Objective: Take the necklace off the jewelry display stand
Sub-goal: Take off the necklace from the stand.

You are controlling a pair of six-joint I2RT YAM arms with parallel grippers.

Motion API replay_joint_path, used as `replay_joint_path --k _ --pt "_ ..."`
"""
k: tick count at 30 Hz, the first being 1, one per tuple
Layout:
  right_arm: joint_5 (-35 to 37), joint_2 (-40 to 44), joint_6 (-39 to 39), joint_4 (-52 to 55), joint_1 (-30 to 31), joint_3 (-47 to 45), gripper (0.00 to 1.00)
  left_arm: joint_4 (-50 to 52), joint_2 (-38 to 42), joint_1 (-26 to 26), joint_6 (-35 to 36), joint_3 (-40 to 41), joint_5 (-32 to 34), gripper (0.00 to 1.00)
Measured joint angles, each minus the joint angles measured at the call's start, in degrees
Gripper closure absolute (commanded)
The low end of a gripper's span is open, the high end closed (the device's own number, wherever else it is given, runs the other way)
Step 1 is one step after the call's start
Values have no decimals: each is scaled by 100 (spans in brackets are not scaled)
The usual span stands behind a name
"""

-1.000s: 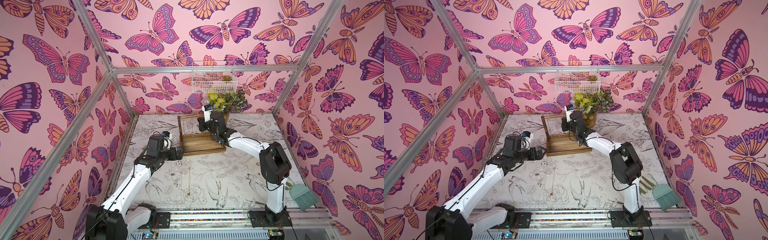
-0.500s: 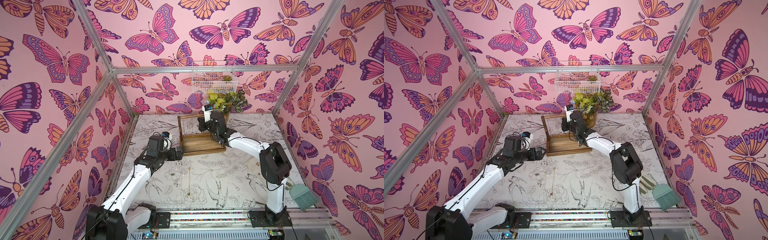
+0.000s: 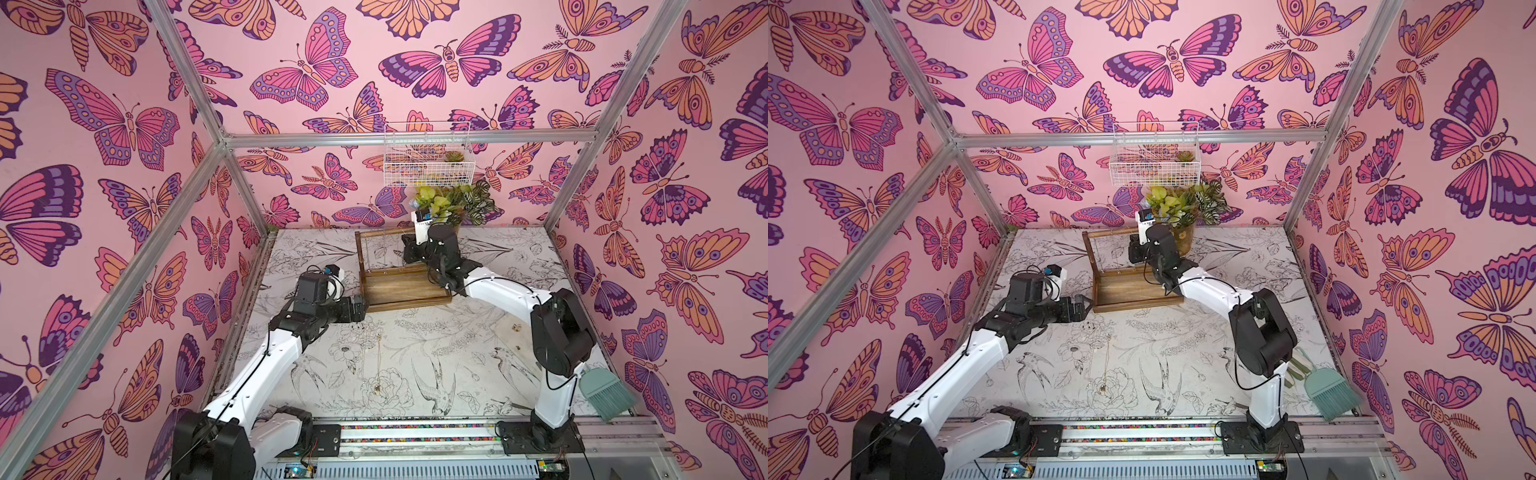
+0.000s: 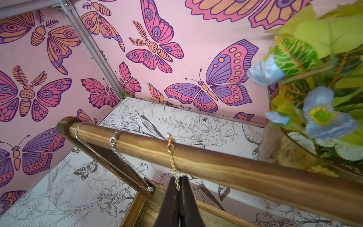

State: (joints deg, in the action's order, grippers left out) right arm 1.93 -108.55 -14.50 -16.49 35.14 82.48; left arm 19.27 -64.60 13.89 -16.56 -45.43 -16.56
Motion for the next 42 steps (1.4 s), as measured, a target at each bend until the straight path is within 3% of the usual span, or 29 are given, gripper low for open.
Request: replay_joint_path --k 42 --pt "164 1005 391 474 -927 -476 100 -166 -13 0 -42 7 -177 0"
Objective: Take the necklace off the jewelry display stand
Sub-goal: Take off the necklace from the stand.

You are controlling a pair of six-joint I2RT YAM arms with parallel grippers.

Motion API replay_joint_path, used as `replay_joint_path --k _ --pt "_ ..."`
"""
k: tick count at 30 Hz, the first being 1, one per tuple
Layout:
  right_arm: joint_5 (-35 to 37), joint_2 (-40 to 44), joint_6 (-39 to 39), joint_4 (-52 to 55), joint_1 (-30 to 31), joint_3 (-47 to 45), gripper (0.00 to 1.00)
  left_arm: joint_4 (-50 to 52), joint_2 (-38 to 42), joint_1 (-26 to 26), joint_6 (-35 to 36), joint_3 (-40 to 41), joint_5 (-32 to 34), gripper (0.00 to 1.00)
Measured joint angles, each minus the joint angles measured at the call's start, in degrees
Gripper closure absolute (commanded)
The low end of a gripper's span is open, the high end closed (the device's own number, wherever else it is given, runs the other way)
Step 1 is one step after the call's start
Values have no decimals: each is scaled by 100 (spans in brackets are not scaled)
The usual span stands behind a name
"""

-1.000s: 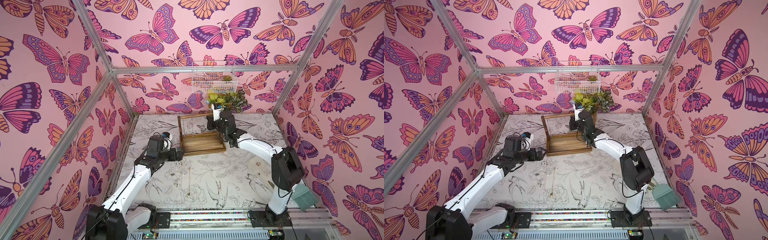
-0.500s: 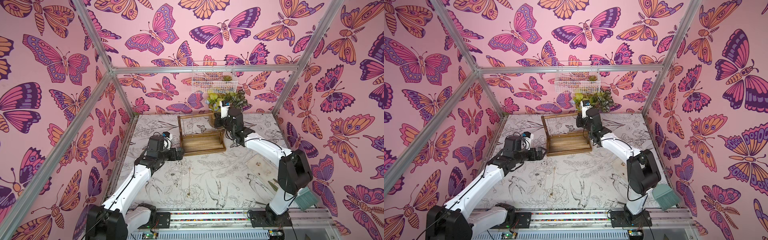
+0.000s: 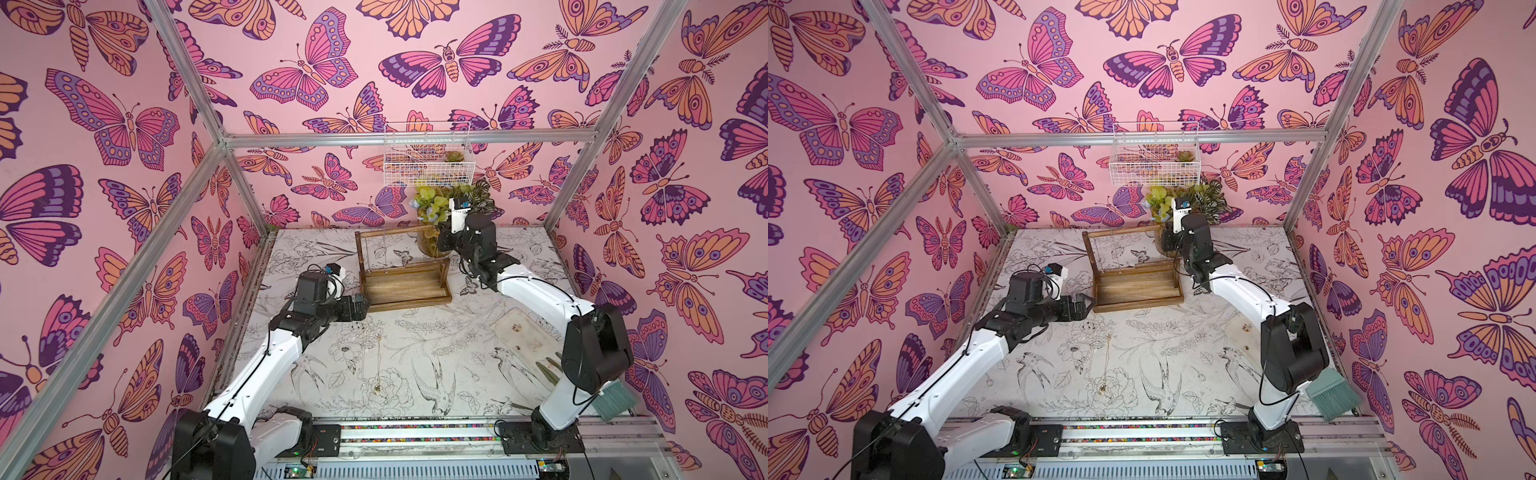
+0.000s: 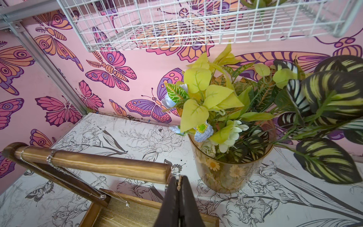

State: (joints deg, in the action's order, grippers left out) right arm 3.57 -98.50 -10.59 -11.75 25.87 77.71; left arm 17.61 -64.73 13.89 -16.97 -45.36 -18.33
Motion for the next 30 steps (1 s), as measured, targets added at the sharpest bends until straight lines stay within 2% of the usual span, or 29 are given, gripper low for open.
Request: replay_joint_path --k 13,30 --pt "-190 341 90 549 -39 103 100 0 2 87 44 -2 -184 0" --pt "-857 719 212 1526 -4 1180 100 -184 -234 616 240 -302 -426 0"
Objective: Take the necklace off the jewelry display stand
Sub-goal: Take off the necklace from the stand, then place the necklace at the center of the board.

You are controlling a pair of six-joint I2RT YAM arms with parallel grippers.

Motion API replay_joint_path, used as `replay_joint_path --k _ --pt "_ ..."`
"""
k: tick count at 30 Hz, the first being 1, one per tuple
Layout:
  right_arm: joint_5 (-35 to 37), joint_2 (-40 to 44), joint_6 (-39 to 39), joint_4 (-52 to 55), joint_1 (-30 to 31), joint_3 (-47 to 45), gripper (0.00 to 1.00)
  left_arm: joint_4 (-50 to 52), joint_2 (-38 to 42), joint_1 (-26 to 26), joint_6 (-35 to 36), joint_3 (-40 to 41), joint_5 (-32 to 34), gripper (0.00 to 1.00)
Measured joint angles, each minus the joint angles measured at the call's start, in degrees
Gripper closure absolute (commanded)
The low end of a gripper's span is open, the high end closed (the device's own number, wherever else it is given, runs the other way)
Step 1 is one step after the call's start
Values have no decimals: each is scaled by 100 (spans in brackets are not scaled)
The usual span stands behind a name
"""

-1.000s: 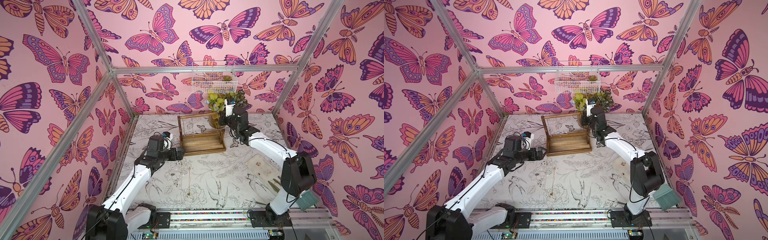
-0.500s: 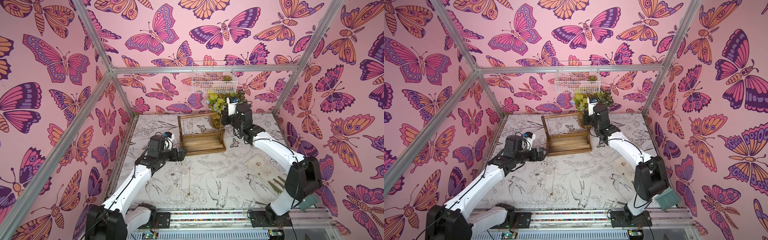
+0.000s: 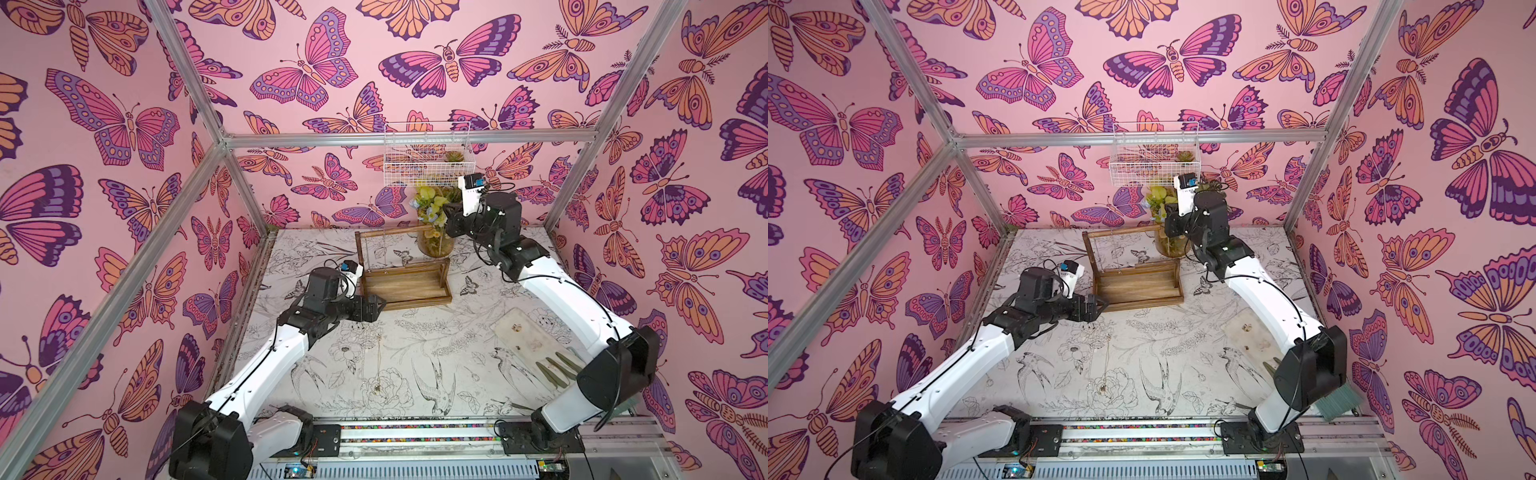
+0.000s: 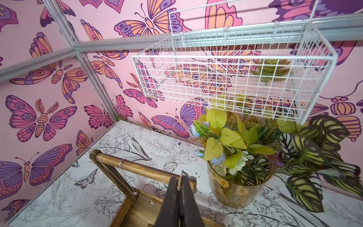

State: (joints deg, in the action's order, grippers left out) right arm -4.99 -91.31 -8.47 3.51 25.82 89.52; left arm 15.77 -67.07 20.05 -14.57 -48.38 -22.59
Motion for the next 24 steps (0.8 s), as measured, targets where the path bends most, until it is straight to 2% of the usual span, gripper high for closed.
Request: replay_joint_path --k 14,24 --pt "-367 588 83 697 417 345 100 -581 -728 439 197 -636 -293 4" --pt "-409 981 -15 922 931 293 100 -1093 -890 997 800 -704 -444 4"
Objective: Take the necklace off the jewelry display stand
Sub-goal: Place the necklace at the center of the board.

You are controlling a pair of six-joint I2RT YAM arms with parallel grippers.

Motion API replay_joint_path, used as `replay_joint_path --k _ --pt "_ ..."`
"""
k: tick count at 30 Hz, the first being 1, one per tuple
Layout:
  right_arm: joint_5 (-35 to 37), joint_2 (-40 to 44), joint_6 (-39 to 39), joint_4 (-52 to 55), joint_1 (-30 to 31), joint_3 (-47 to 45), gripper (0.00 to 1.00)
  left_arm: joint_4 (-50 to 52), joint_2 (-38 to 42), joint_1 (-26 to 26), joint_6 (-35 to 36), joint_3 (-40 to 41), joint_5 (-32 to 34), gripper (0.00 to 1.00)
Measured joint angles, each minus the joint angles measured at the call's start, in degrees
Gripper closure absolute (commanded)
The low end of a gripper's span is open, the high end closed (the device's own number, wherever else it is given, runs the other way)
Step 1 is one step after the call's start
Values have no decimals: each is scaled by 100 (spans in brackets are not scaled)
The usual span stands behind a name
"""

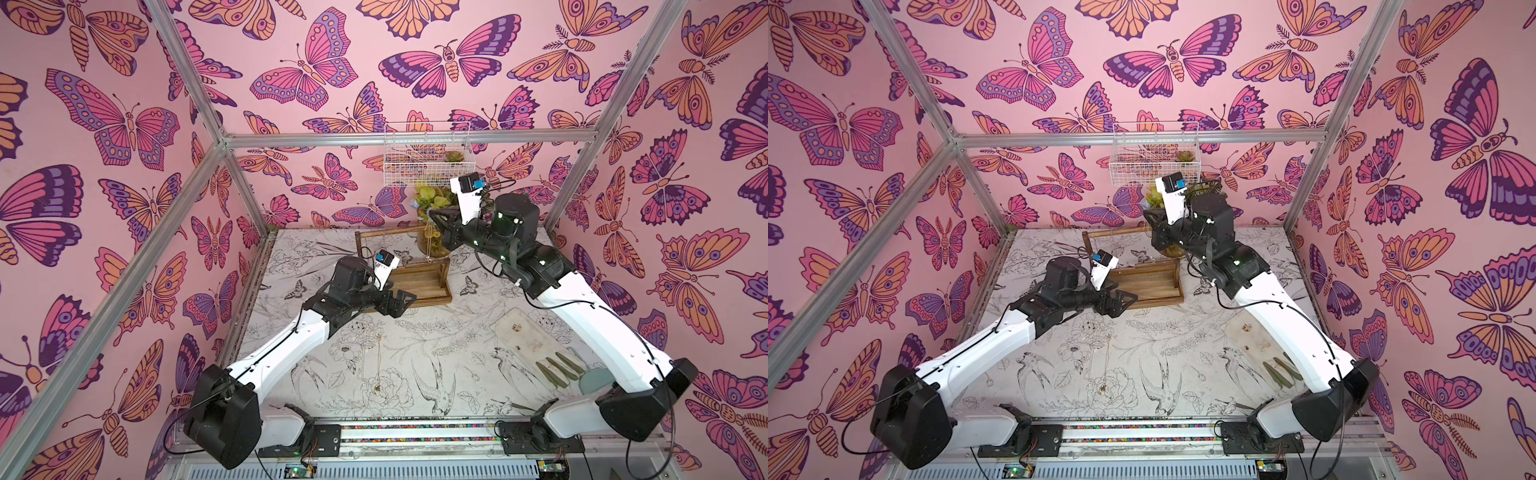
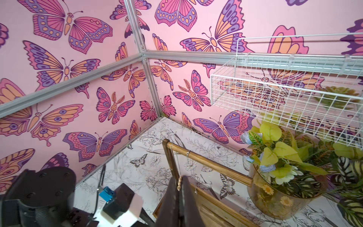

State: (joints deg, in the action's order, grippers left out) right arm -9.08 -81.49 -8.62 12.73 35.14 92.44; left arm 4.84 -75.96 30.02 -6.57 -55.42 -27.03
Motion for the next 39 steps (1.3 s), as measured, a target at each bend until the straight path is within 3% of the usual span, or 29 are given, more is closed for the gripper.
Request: replay_joint_path --k 10,28,35,39 --pt "-2 212 -153 17 232 -35 100 -433 -142 44 258 -334 188 8" --pt "-114 586 -337 42 391 -197 100 -968 -433 378 673 -748 -361 10" --pt "-129 608 -337 153 393 -197 100 -1040 -614 553 793 -1016 -415 31" --pt "-105 728 -337 170 393 -197 100 -1099 -619 787 848 -1191 -518 47"
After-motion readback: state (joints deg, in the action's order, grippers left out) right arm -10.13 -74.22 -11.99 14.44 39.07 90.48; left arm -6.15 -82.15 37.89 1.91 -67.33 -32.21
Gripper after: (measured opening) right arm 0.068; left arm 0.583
